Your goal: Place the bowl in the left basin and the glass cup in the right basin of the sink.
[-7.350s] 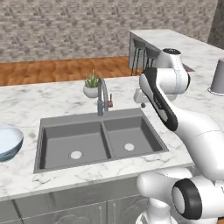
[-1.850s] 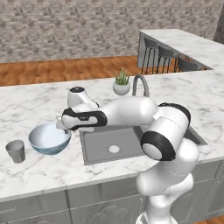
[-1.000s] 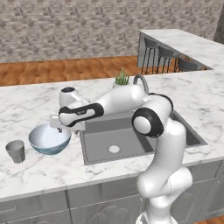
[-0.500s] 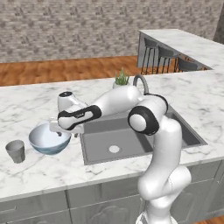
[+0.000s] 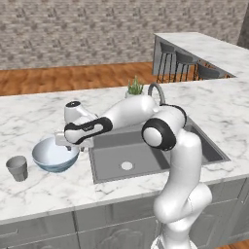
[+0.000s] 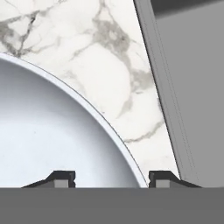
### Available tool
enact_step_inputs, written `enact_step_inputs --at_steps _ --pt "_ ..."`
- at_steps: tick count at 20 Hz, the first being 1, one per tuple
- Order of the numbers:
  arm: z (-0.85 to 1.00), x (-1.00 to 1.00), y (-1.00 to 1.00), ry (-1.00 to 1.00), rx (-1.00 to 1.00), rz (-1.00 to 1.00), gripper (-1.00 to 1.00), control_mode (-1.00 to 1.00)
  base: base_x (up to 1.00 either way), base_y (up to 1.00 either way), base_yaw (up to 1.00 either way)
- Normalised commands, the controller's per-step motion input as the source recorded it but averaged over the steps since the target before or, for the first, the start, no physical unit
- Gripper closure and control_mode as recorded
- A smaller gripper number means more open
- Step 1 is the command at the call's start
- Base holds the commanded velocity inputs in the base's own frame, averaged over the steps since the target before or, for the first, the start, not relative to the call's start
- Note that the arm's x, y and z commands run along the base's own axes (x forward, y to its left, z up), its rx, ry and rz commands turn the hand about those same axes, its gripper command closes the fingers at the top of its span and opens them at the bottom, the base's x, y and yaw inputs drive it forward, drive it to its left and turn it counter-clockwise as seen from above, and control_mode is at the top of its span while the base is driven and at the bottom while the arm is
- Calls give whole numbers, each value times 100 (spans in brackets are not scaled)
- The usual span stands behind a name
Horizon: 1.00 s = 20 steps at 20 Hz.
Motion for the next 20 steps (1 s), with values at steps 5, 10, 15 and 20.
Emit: enact_step_inputs --at_steps 5,10,15,20 --pt "1 -15 -1 -1 0 -1 100 -100 0 0 0" --pt "22 -41 -42 -2 0 -14 100 -100 0 0 0" --pt "24 -14 -81 3 4 -18 100 -100 0 0 0" --pt "7 0 -94 1 4 -17 100 -100 0 0 0"
